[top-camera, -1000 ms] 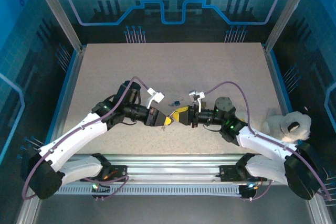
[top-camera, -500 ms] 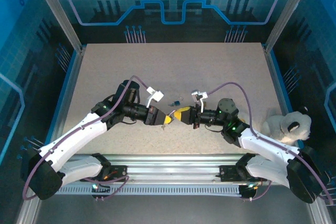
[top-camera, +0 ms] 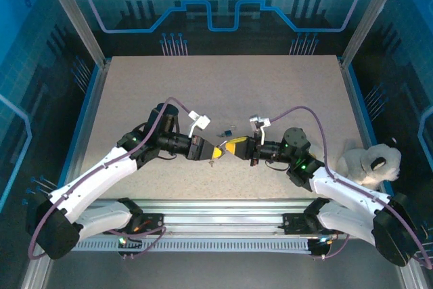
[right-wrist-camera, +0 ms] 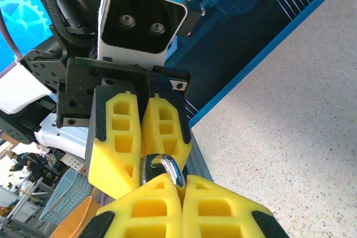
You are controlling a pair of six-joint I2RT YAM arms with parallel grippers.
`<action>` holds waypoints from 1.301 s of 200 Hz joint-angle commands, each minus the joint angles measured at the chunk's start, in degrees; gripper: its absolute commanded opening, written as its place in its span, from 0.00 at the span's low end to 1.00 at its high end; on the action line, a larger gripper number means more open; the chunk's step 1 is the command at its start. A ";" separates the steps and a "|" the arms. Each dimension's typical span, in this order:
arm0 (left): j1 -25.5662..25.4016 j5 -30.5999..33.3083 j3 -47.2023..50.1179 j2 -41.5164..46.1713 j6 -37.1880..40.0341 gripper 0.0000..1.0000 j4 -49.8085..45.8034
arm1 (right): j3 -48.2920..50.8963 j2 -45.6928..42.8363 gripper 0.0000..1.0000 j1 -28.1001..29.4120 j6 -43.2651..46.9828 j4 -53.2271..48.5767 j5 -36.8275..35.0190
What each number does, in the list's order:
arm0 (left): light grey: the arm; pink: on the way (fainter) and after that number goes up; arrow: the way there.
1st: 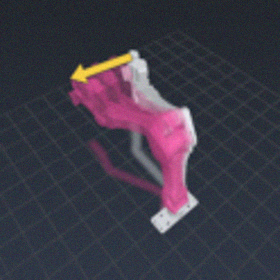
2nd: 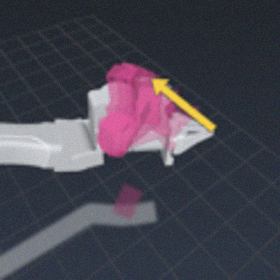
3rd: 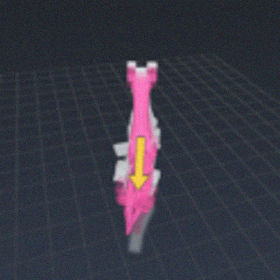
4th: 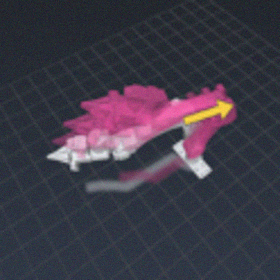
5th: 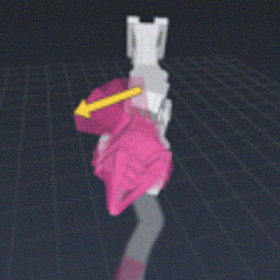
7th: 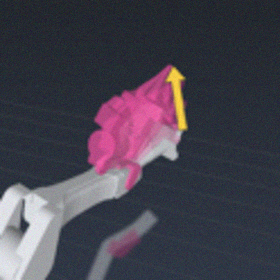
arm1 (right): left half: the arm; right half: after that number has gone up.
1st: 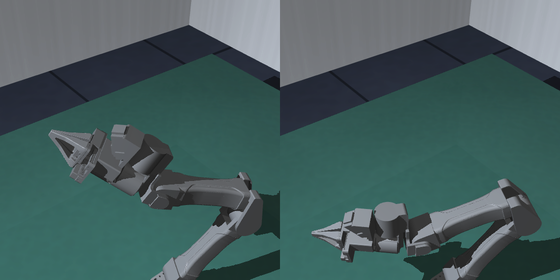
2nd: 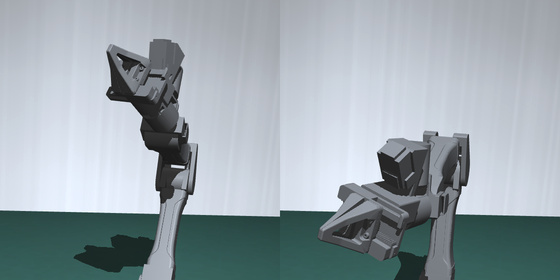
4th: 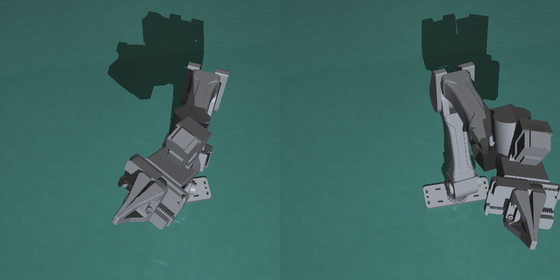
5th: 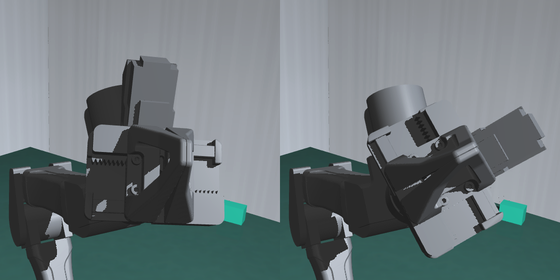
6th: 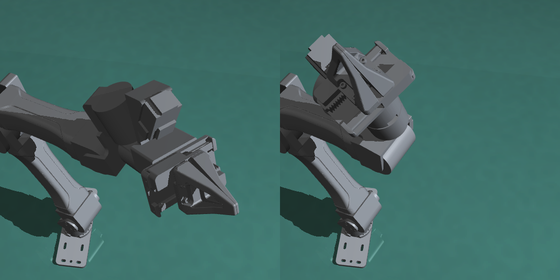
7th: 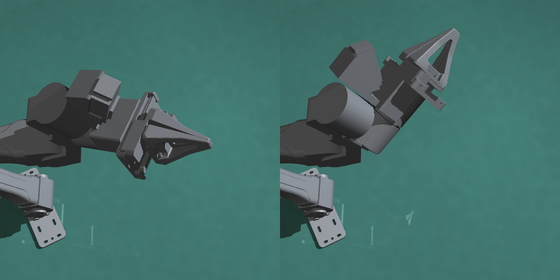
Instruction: Lock with the key
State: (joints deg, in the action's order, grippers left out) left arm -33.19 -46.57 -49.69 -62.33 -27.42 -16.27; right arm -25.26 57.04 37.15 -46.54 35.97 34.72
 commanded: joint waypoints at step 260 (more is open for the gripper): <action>-2.46 21.22 11.63 8.84 -11.09 0.00 21.56 | -5.32 4.06 0.00 3.52 0.74 -7.95 1.80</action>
State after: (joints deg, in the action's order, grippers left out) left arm -36.60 -31.55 -38.02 -54.63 -36.18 -2.15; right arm -29.36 60.69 37.87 -46.54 27.94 32.93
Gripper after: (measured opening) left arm 0.116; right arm 0.040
